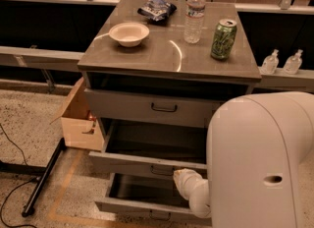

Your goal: Close middle drawer

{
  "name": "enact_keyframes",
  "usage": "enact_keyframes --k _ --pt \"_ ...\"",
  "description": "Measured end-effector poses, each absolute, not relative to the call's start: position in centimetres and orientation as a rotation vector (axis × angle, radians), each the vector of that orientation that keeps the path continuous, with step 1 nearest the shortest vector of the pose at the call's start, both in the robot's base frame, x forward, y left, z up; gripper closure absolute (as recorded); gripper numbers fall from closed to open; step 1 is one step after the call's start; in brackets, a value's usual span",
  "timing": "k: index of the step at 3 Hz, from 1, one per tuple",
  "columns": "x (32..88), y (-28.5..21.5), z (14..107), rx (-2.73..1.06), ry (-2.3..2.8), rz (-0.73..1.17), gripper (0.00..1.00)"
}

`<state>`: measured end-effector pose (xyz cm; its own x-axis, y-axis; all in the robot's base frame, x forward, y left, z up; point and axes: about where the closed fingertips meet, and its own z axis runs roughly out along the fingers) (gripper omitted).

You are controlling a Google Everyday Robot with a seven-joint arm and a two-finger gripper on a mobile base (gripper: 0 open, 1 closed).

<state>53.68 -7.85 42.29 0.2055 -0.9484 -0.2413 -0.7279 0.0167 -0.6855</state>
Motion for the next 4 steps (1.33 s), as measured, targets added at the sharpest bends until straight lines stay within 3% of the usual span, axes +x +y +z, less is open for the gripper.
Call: enact_keyframes --k 4 --pt "56.5 -9.3 41.7 -1.785 1.581 -0.438 1.0"
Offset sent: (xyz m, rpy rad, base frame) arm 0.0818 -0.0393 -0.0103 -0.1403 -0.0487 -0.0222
